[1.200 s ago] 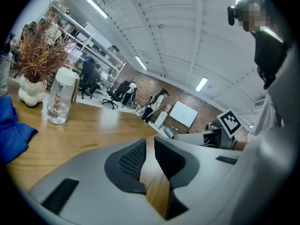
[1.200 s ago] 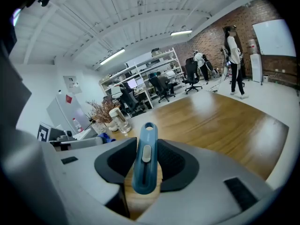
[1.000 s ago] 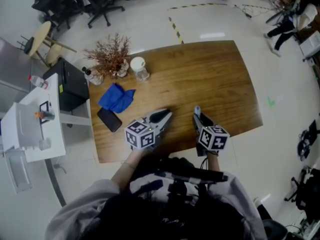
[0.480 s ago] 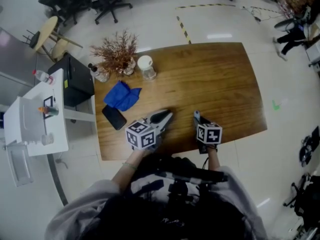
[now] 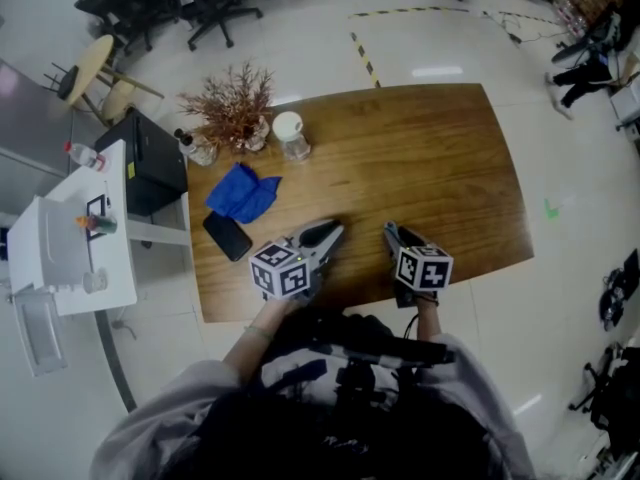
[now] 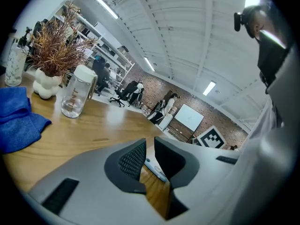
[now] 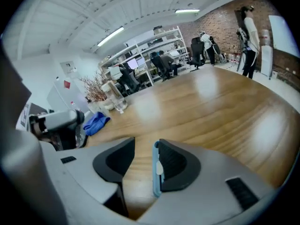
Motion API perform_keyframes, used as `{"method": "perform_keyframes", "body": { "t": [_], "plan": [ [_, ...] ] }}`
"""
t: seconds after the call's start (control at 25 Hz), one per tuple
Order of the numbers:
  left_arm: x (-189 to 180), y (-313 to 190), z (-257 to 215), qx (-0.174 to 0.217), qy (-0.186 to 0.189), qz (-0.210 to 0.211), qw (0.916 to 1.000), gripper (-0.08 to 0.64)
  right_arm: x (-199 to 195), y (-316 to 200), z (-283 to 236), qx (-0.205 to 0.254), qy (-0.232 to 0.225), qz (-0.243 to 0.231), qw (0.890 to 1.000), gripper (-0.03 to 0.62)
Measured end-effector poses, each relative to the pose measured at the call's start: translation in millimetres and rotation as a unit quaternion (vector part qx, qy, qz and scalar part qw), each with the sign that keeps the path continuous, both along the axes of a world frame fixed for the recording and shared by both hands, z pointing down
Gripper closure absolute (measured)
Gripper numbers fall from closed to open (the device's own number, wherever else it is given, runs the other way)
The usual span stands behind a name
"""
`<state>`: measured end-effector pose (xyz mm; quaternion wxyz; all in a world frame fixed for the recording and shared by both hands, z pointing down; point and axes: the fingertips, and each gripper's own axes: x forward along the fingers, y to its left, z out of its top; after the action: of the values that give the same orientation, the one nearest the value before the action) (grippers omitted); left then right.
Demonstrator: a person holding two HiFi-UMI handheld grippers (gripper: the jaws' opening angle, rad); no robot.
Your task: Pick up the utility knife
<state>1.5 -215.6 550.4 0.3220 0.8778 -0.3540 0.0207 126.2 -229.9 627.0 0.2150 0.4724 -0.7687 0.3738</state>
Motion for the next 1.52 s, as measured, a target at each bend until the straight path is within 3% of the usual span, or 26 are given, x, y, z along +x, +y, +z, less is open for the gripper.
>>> {"method": "perform_keyframes", "body": {
  "t": [0.08,0.2,0.32,0.56,1.08,1.52],
  "plan": [
    [-1.6,-0.8,0.4,0.000,0.001,-0.002,1.0000,0.518,-1.3,-0.9,-21.7,0.022,-0.033,0.007,0.999,0.419],
    [-1.4,-1.5,-0.4,0.001,0.003,-0.003,1.0000,0.518,3.6,-3.8,-58.7,0.057,-0.070,0.031,0.995,0.491],
    [1.3,-0.8,-1.2,0.001,0.003,0.000,1.0000,0.519,6.8,-4.5,-92.8,0.090,-0.094,0.033,0.991,0.514],
    [3.5,0.6,-2.6,0.004,0.006,0.002,1.0000,0.518,10.6,1.7,-139.7,0.116,-0.179,0.051,0.976,0.581],
    [11.2,18.0,-15.7,0.019,0.007,0.005,0.9998,0.518,34.6,32.1,-162.0,0.154,-0.206,0.071,0.964,0.581],
    [22.4,96.3,-48.5,0.047,0.023,-0.002,0.9986,0.518,23.6,114.6,-166.6,0.144,-0.227,0.032,0.963,0.581]
  ]
}}
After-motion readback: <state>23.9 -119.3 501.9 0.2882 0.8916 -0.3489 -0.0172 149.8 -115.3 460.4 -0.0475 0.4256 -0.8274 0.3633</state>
